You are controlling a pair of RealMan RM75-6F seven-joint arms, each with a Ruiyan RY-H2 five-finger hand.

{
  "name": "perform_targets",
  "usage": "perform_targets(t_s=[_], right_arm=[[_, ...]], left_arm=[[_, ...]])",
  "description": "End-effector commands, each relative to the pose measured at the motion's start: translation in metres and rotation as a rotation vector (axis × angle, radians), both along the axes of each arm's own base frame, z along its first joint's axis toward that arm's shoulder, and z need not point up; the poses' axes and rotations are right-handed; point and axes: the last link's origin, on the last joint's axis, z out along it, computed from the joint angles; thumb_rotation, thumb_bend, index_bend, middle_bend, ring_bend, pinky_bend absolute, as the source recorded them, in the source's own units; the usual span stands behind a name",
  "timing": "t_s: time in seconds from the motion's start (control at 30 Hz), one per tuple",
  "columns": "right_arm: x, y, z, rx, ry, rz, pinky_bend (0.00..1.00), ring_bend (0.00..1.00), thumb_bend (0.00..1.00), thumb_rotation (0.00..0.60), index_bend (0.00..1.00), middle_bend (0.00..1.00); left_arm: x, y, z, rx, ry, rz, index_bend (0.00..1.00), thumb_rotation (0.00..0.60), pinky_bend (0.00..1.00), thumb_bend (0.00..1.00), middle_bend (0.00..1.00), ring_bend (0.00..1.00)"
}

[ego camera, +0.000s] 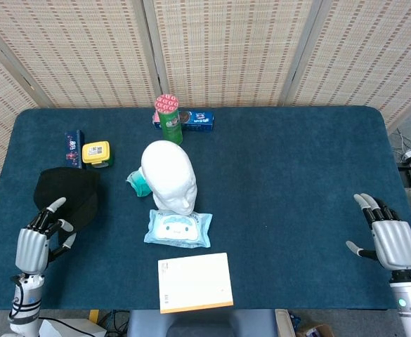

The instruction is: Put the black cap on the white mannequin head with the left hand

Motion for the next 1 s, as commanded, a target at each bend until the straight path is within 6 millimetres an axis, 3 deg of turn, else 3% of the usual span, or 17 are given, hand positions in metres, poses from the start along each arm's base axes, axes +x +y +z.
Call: perform_targets(t_s=[0.03,0.43,1.0], right_arm=[[0.000,0.000,0.000,-0.001,-0.001,0.000,0.26,0.13,0.00,0.600,0.08,0.14],[0.001,0.003,0.002,-0.007,-0.008,0.007,0.26,0.13,0.00,0.600,0.08,0.14],[0.000,0.006,0.006,-0.018,-0.021,0.015,0.26,0.13,0.00,0.600,0.08,0.14]], left_arm=[[0.001,0.000,0.000,0.006,0.000,-0.006,0.70,0.600,0.46,0.34,0.18,0.23],[0.007,0.000,0.006,0.059,0.018,-0.047,0.73,0.600,0.45,0.36,0.18,0.23],[0.025,0.005,0.034,0.215,0.112,-0.170,0.76,0.600,0.45,0.39,0.18,0.23]])
